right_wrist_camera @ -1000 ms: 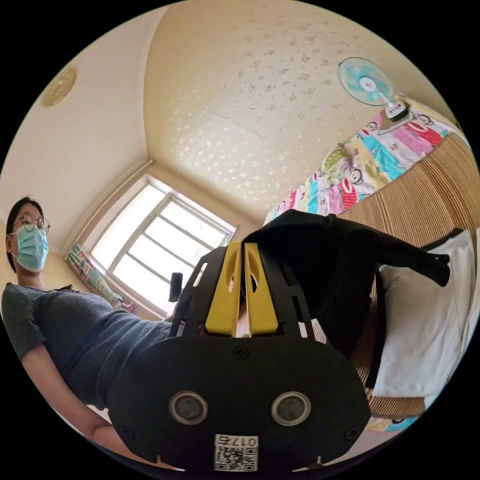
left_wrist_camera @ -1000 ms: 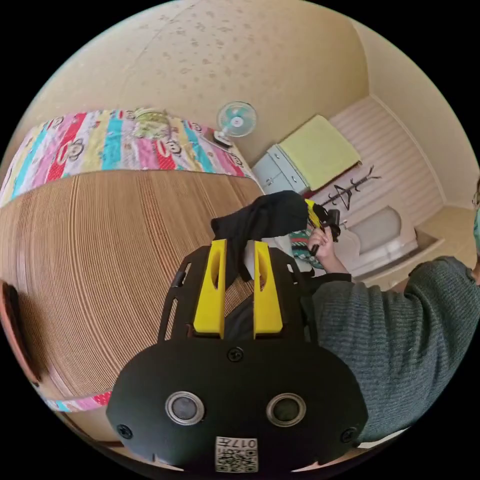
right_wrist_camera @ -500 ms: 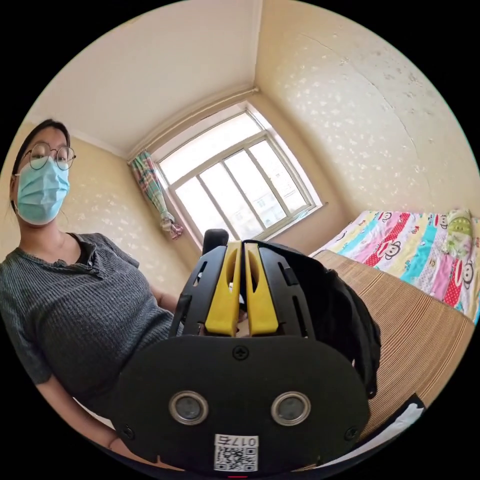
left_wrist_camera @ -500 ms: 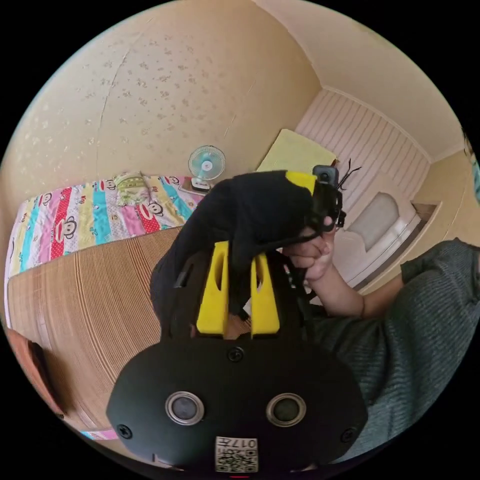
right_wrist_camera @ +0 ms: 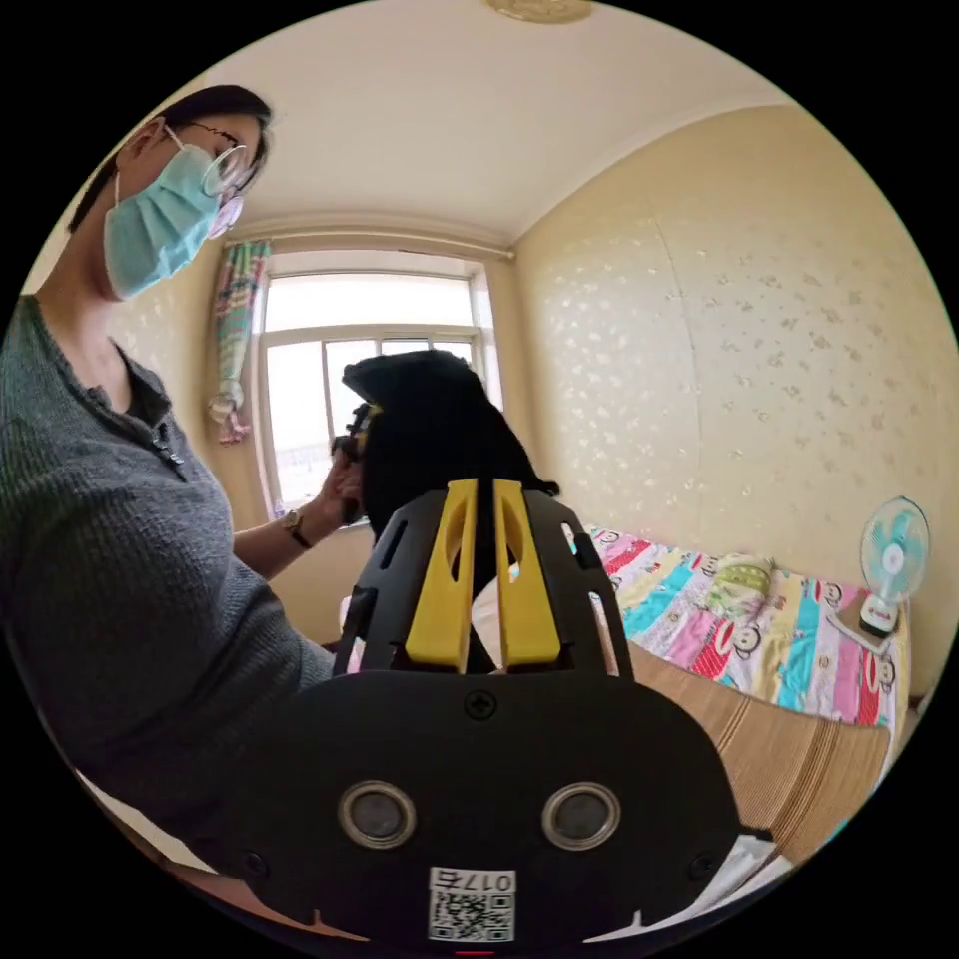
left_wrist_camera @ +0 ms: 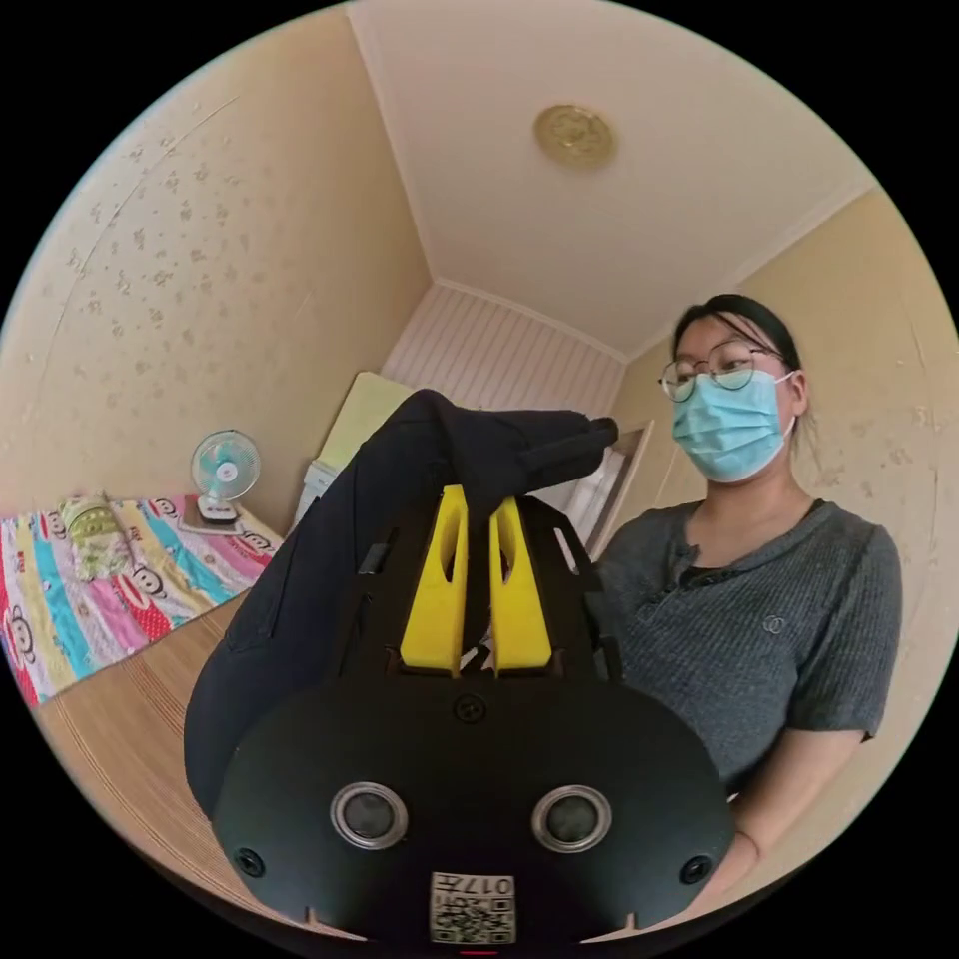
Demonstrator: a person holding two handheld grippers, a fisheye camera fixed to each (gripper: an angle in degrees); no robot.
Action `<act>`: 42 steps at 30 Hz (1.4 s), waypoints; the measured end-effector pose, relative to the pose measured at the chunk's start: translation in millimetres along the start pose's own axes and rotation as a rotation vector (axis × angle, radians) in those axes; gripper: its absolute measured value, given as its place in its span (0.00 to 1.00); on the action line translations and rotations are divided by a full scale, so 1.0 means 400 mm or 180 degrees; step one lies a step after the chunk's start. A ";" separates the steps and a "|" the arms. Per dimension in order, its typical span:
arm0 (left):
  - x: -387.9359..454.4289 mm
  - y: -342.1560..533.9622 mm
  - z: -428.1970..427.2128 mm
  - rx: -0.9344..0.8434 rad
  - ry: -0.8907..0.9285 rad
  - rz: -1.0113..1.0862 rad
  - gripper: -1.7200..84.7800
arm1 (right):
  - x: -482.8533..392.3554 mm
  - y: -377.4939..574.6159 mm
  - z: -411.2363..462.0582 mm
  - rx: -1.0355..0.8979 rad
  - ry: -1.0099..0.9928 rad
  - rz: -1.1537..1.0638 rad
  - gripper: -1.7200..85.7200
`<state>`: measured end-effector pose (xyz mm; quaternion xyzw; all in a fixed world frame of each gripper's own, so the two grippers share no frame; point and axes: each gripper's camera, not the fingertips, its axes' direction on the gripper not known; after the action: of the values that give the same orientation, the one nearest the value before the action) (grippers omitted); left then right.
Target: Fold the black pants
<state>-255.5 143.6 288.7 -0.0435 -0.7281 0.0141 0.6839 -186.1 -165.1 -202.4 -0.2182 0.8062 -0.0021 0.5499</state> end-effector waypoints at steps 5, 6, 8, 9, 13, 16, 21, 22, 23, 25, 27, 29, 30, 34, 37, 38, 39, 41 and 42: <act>0.000 -0.069 -0.003 0.0299 0.0756 0.0261 0.06 | 0.095 0.077 0.098 -0.0229 0.0265 0.0143 0.23; -0.001 -0.083 0.005 0.0352 0.0878 0.0297 0.06 | 0.097 0.082 0.117 -0.0237 0.0243 0.0096 0.24; -0.002 -0.105 0.025 0.0375 0.1052 0.0342 0.06 | 0.102 0.093 0.190 -0.0186 0.0303 -0.0102 0.25; -0.002 -0.118 0.039 0.0379 0.1146 0.0358 0.06 | 0.103 0.093 0.206 -0.0150 0.0313 -0.0161 0.26; -0.025 -0.155 0.081 0.0365 0.1413 0.0233 0.06 | 0.108 0.052 0.304 0.0159 0.0137 -0.0544 0.28; -0.053 -0.172 0.084 0.0370 0.1354 0.0116 0.06 | 0.101 0.031 0.362 0.0424 -0.0019 -0.0772 0.26; -0.105 -0.190 0.061 0.0485 0.1463 0.0045 0.06 | 0.148 0.040 0.460 0.0585 0.0114 -0.0873 0.17; -0.124 -0.194 0.052 0.0500 0.1449 -0.0001 0.06 | 0.168 0.041 0.476 0.0720 0.0119 -0.0879 0.14; -0.133 -0.196 0.047 0.0511 0.1434 -0.0024 0.06 | 0.194 0.037 0.495 0.0829 0.0174 -0.0842 0.12; -0.179 -0.204 0.031 0.0553 0.1425 -0.0126 0.06 | 0.242 0.016 0.545 0.0785 0.0345 -0.0735 0.11; -0.224 -0.213 0.021 0.0584 0.1382 -0.0235 0.06 | 0.295 -0.009 0.613 0.0633 0.0558 -0.0668 0.10; -0.274 -0.223 0.012 0.0635 0.1348 -0.0341 0.06 | 0.356 -0.037 0.702 0.0514 0.0856 -0.0683 0.10; -0.312 -0.232 0.011 0.0666 0.1375 -0.0416 0.06 | 0.369 -0.044 0.726 0.0484 0.0938 -0.0697 0.10; -0.454 -0.271 0.028 0.0752 0.1518 -0.0665 0.07 | 0.444 -0.089 0.893 0.0387 0.1551 -0.0834 0.09; -0.556 -0.293 0.048 0.0922 0.1697 -0.0750 0.06 | 0.497 -0.130 1.009 0.0331 0.2002 -0.1045 0.09; -0.576 -0.297 0.053 0.0947 0.1730 -0.0777 0.06 | 0.524 -0.146 1.053 0.0316 0.2165 -0.1114 0.09; -0.612 -0.305 0.065 0.0959 0.1710 -0.0832 0.06 | 0.539 -0.153 1.077 0.0299 0.2222 -0.1148 0.09; -0.657 -0.323 0.087 0.0896 0.1601 -0.0872 0.07 | 0.611 -0.174 1.181 0.0228 0.2353 -0.1258 0.09; -0.687 -0.335 0.102 0.0864 0.1535 -0.0905 0.08 | 0.631 -0.177 1.210 0.0218 0.2392 -0.1271 0.09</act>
<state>-285.2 -10.9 23.6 0.1485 -0.5351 0.0047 0.8316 192.4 -204.1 -600.2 -0.3357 0.8920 -0.2147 0.2135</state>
